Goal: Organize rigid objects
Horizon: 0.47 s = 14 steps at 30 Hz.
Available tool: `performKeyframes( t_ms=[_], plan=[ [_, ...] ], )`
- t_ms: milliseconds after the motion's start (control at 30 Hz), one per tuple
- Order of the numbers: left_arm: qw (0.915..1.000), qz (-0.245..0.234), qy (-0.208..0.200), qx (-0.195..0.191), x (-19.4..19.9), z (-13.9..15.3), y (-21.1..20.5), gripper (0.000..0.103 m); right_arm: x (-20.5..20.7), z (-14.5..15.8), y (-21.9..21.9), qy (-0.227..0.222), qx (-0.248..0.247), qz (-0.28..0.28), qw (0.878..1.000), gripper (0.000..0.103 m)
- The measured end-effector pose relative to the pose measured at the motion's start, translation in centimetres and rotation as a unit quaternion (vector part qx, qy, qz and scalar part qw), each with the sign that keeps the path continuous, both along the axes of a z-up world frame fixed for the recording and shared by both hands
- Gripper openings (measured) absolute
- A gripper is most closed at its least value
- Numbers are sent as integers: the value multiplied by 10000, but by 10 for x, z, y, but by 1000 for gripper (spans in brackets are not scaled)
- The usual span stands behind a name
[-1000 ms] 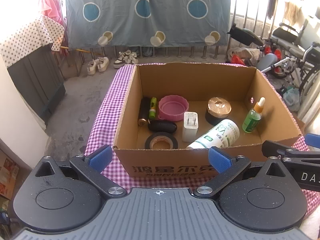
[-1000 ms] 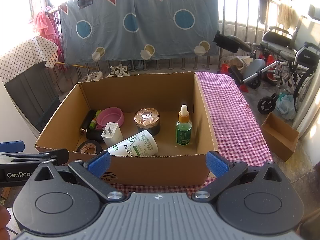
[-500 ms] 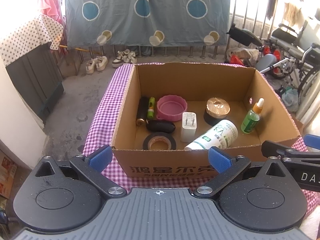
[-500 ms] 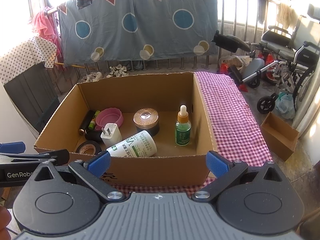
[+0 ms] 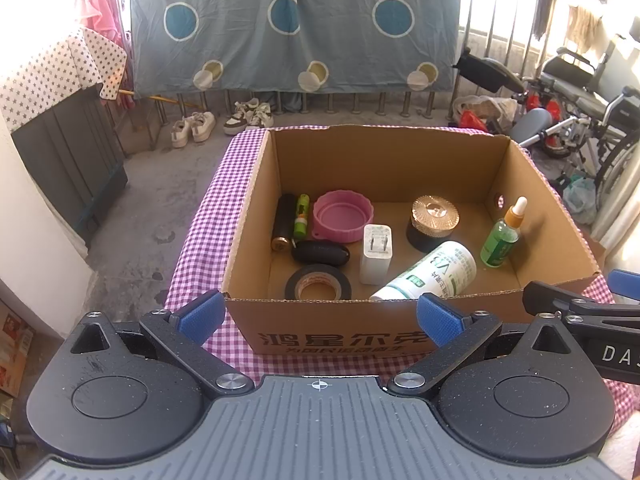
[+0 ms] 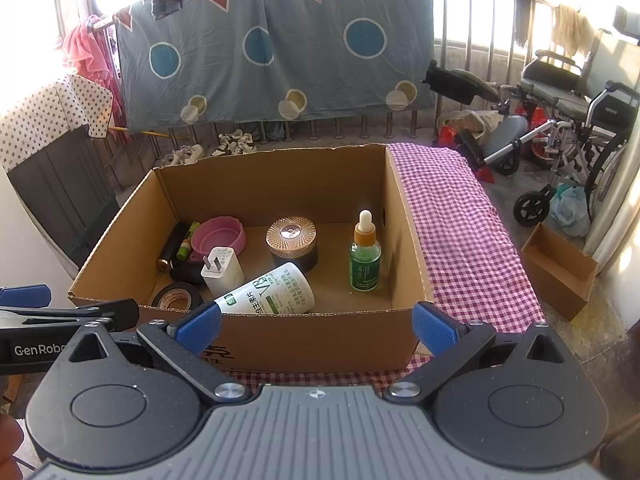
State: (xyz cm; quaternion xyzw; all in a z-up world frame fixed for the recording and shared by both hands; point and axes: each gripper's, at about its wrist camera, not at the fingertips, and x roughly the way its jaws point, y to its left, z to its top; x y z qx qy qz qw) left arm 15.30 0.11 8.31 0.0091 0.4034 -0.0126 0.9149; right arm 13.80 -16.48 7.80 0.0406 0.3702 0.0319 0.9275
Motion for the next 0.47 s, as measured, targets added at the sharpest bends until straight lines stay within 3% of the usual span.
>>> performKeyframes(
  t_ms=[467],
  plan=[
    [10000,4,-26,15,0,2,0,103,-3,3,2,-20,18,-20,10000,103]
  ],
)
